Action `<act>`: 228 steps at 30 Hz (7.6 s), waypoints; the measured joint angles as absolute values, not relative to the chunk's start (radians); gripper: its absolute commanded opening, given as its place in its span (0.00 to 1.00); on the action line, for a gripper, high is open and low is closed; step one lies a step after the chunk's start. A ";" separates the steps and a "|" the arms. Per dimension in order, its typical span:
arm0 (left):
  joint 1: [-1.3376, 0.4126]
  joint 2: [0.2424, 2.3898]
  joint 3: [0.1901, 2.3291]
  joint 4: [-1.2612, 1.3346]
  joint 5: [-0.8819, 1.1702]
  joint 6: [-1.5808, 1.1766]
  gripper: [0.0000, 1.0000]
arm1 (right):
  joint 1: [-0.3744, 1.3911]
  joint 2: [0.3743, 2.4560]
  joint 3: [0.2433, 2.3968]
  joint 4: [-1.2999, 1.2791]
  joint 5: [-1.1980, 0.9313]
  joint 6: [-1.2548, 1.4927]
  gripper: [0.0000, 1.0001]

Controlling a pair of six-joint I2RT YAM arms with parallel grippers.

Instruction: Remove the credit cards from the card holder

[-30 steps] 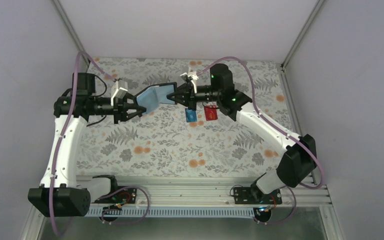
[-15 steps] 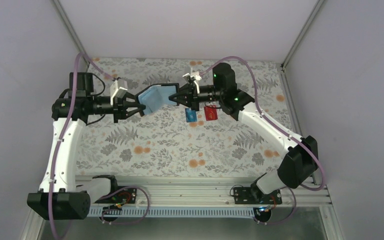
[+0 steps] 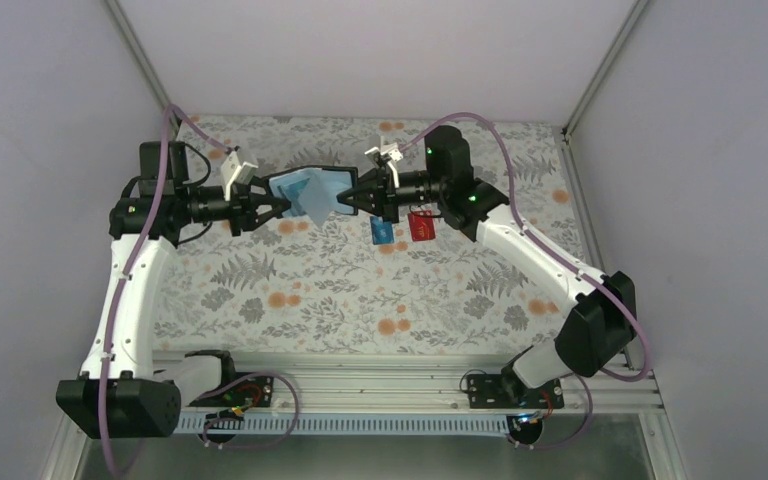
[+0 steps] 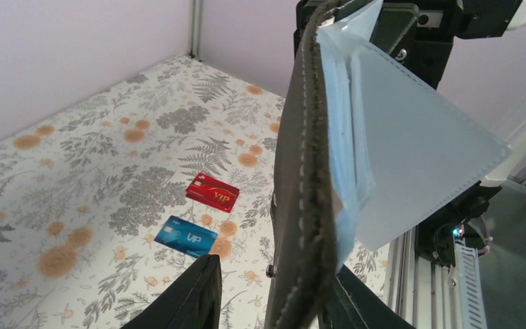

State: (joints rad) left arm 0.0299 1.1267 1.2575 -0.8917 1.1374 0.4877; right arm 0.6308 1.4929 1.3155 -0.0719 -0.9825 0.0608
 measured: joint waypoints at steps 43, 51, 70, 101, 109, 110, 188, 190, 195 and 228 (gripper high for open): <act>-0.169 1.252 1.159 -0.654 -0.532 0.460 0.02 | 0.591 1.536 1.346 -0.166 -0.699 0.160 0.47; -0.187 1.299 1.229 -0.722 -0.424 0.424 0.02 | 0.661 1.536 1.346 -0.105 -0.862 0.130 0.47; -0.179 1.203 1.317 -0.944 0.883 0.518 0.02 | 0.714 1.532 1.296 0.038 -0.835 0.202 0.26; -0.136 1.176 1.317 -1.129 1.126 0.749 0.02 | 0.719 1.437 1.255 -0.023 -0.915 0.044 0.17; -0.124 1.176 1.317 -1.135 1.134 0.749 0.02 | 0.732 1.462 1.259 -0.043 -0.949 0.012 0.13; -0.124 1.176 1.317 -1.136 1.134 0.749 0.02 | 0.733 1.465 1.263 -0.045 -0.950 0.009 0.08; -0.039 1.161 1.296 -0.977 1.112 0.571 0.02 | 0.515 1.399 1.205 -0.169 -0.890 0.019 0.04; -0.026 1.156 1.294 -0.919 1.014 0.495 0.02 | 0.432 1.426 1.188 -0.185 -0.865 0.048 0.04; 0.011 1.152 1.251 -0.793 0.680 0.344 0.02 | 0.339 1.672 1.274 -0.316 -0.788 0.077 0.04; 0.037 1.165 1.207 -0.735 0.549 0.277 0.02 | 0.344 2.193 1.512 -0.599 -0.834 -0.005 0.04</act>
